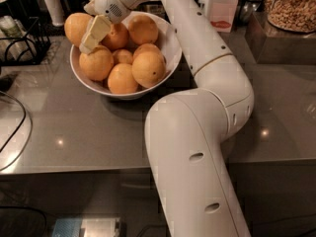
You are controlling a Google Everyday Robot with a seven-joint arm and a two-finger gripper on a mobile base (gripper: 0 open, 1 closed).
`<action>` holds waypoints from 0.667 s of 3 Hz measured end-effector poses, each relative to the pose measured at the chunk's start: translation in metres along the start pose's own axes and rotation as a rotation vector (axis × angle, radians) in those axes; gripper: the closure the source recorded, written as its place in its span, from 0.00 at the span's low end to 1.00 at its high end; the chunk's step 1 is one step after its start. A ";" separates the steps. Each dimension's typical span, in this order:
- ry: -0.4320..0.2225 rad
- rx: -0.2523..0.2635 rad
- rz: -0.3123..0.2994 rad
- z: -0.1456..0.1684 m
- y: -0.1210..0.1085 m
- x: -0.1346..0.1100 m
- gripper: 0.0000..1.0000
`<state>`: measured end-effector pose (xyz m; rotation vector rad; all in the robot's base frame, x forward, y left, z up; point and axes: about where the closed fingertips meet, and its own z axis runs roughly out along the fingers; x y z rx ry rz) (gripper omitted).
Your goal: Pick orange from white bowl
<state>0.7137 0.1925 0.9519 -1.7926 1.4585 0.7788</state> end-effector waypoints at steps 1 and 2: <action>-0.002 -0.002 -0.001 0.002 0.000 0.000 0.00; -0.002 -0.002 -0.001 0.002 0.000 0.000 0.18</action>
Offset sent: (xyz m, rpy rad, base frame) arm -0.0001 0.0015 -0.0006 0.0017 0.0004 0.0021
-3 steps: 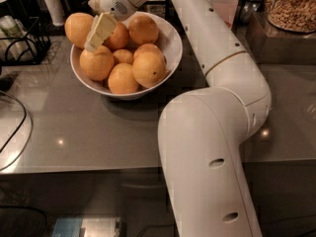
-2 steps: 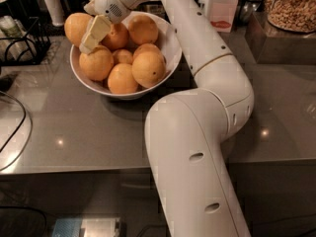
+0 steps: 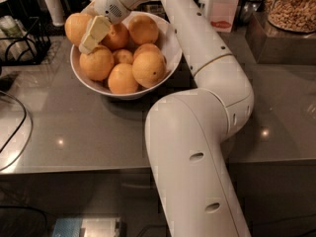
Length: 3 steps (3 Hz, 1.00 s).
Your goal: Pick orange from white bowl
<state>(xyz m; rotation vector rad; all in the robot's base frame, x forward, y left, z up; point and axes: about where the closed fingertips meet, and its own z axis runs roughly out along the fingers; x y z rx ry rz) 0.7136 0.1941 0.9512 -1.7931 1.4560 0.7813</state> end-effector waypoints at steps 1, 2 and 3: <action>0.000 0.000 0.000 0.000 0.000 0.000 0.42; 0.000 0.000 0.000 0.000 0.000 0.000 0.65; 0.000 0.000 0.000 -0.002 0.000 -0.002 0.88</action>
Offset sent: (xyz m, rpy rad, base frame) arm 0.0000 0.0000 0.0000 0.0000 0.0000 0.0000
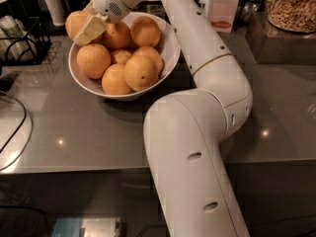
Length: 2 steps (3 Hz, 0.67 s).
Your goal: Pick orange from white bowl
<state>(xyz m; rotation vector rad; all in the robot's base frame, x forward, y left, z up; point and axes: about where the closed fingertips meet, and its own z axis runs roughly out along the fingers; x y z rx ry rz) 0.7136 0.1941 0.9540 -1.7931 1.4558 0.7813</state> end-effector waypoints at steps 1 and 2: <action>0.005 -0.003 -0.038 -0.005 0.009 -0.013 1.00; 0.017 0.011 -0.097 -0.023 0.031 -0.032 1.00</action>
Offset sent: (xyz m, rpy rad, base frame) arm -0.1058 -0.0195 0.0529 -0.0318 -0.1659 0.0708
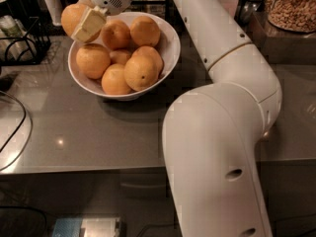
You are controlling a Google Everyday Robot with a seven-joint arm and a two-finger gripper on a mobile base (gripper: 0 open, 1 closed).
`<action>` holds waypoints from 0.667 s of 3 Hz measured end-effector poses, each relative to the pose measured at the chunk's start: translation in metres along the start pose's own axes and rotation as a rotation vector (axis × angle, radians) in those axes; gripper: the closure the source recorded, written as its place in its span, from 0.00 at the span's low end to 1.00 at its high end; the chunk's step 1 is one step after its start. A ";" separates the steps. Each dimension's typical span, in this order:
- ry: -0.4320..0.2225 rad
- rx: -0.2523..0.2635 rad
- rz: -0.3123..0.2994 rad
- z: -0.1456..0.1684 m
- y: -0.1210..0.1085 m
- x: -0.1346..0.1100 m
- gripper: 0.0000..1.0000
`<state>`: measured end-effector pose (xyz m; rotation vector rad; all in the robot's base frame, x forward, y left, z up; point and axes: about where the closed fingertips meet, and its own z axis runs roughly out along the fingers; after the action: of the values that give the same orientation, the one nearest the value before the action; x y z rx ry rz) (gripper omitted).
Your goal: Pick orange from white bowl
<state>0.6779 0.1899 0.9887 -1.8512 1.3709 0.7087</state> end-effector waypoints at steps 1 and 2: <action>0.020 0.015 -0.033 -0.021 0.034 -0.020 1.00; 0.030 0.028 -0.018 -0.043 0.072 -0.022 1.00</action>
Offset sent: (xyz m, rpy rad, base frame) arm -0.1286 -0.0816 0.0259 -0.0337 -0.0261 -0.0674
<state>0.6032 0.1546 1.0153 -1.8573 1.3746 0.6512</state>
